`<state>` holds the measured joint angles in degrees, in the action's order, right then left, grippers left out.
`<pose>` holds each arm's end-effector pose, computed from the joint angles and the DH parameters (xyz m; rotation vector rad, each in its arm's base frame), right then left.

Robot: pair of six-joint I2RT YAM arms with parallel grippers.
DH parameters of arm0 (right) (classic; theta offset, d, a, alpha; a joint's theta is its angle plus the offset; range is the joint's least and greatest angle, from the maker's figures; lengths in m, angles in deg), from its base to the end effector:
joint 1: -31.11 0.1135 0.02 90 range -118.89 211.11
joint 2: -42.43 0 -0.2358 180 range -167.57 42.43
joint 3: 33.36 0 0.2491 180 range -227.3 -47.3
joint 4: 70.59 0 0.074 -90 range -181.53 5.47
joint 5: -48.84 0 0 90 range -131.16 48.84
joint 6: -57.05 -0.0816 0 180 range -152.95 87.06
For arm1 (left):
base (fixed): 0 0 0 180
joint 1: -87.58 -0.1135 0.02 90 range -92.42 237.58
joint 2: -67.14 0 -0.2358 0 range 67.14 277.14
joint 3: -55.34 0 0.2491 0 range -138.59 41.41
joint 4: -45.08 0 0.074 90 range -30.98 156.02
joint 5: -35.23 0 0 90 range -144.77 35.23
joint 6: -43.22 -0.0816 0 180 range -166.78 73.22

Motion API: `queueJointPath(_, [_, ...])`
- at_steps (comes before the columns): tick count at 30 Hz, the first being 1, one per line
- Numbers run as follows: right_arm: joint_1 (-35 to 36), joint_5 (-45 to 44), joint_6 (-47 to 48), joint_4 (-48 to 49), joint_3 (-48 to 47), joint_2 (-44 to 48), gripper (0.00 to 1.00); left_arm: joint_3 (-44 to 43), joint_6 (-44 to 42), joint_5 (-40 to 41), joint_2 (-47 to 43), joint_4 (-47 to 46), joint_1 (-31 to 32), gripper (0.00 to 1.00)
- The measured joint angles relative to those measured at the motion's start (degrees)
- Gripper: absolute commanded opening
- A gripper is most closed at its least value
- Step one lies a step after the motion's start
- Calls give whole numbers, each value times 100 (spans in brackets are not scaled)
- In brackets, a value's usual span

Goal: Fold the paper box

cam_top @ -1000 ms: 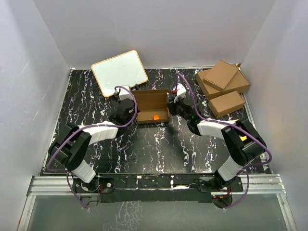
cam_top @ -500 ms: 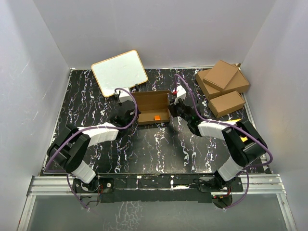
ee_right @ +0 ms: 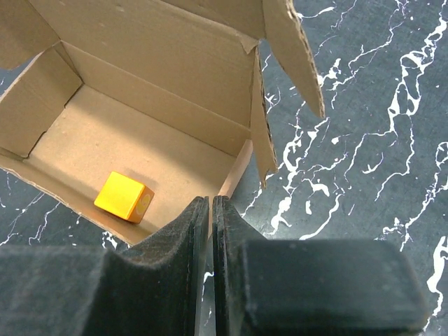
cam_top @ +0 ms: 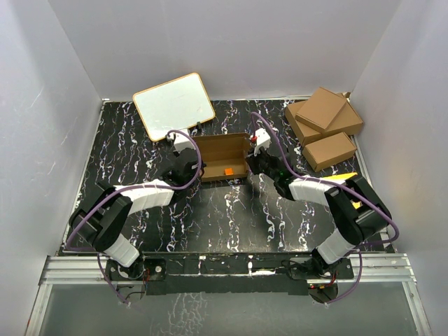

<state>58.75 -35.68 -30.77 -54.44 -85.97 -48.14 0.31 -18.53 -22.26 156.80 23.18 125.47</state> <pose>0.3178 0.1752 0.1384 -0.5681 1.8857 0.3855 0.3133 -0.1882 0.1763 -0.2554 1.7509 -0.3305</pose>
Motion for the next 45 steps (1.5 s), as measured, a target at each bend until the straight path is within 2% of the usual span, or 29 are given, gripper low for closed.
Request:
queueJointPath(3, [-26,50,92,-144,7,153,14,39,7,35,-4,-15,17,0])
queueJointPath(8, [-426,802,407,-682,-61,763,33,125,7,94,-46,-24,31,0])
queueJointPath(14, [-1545,2745,981,-1812,-734,754,78,157,9,116,-55,-42,37,0])
queueJointPath(19, [-1836,3842,1797,-2671,-1513,302,82,157,9,114,-55,-44,39,0])
queueJointPath(24, [-1790,4572,2555,-2955,-1711,-103,85,157,9,111,-55,-26,39,0])
queueJointPath(30, [-1790,4719,2848,-2822,-1714,-378,71,144,9,107,-55,15,39,0])
queueJointPath(40, [-1749,4675,2516,-2417,-1932,-809,50,44,9,66,-52,173,44,0])
queueJointPath(42, [-1714,4653,2461,-2345,-1937,-809,42,28,9,57,-52,201,48,0])
queueJointPath(45, [-1644,4625,2424,-2260,-1937,-809,25,13,9,46,-52,227,48,0])
